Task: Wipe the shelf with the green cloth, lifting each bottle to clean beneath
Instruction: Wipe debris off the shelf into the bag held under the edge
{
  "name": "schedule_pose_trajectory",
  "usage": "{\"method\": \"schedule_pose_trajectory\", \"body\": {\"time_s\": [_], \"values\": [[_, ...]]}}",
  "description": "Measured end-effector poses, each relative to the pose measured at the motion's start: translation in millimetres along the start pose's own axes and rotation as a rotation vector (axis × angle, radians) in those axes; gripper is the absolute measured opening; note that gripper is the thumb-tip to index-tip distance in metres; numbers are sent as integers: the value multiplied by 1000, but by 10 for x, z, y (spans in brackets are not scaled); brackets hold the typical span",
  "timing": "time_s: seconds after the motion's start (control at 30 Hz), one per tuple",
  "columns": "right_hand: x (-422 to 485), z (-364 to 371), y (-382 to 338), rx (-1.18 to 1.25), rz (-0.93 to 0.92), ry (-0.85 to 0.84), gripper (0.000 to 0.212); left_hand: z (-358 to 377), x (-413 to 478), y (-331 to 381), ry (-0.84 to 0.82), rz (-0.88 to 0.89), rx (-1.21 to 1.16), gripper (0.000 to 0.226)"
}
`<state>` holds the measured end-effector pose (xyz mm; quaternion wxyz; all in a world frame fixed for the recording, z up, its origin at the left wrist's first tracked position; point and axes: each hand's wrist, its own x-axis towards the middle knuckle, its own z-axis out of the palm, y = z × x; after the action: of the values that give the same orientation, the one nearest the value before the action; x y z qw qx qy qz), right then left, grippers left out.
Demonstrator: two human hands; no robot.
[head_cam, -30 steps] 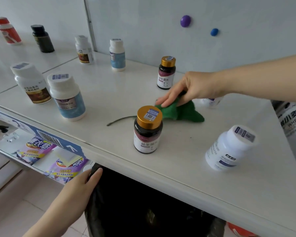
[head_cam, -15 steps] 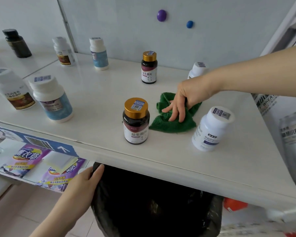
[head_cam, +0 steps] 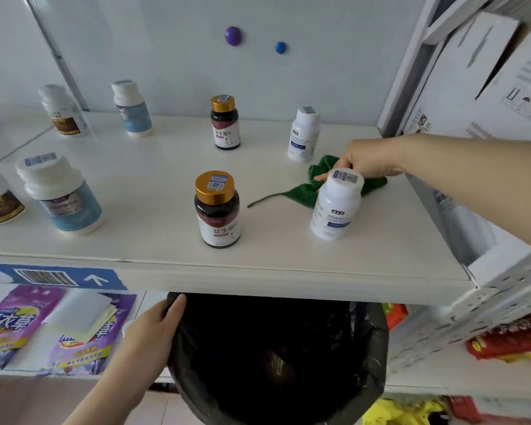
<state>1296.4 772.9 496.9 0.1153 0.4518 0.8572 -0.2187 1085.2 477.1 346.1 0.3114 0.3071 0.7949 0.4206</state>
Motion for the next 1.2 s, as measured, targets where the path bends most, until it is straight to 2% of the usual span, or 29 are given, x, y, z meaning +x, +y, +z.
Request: {"method": "schedule_pose_trajectory", "body": {"time_s": [0.17, 0.27, 0.47, 0.73, 0.83, 0.93, 1.07, 1.2], "values": [[-195, 103, 97, 13, 105, 187, 50, 112, -24, 56, -15, -11, 3, 32], [-340, 172, 151, 106, 110, 231, 60, 168, -29, 53, -24, -26, 28, 32], [-638, 323, 261, 284, 122, 229, 51, 391, -4, 68, -133, -20, 11, 33], [-1032, 518, 196, 147, 91, 266, 48, 730, -76, 204, -229, 32, 49, 33], [-1229, 641, 137, 70, 74, 315, 52, 815, -92, 277, -220, 52, 89, 32], [-1434, 790, 103, 116, 52, 332, 56, 826, -78, 301, -210, 40, 90, 32], [-1743, 999, 71, 156, -28, 299, 56, 811, -59, 302, -181, 72, 113, 28], [-1968, 1103, 40, 261, -60, 249, 49, 795, -78, 341, -150, 85, 150, 34]]}}
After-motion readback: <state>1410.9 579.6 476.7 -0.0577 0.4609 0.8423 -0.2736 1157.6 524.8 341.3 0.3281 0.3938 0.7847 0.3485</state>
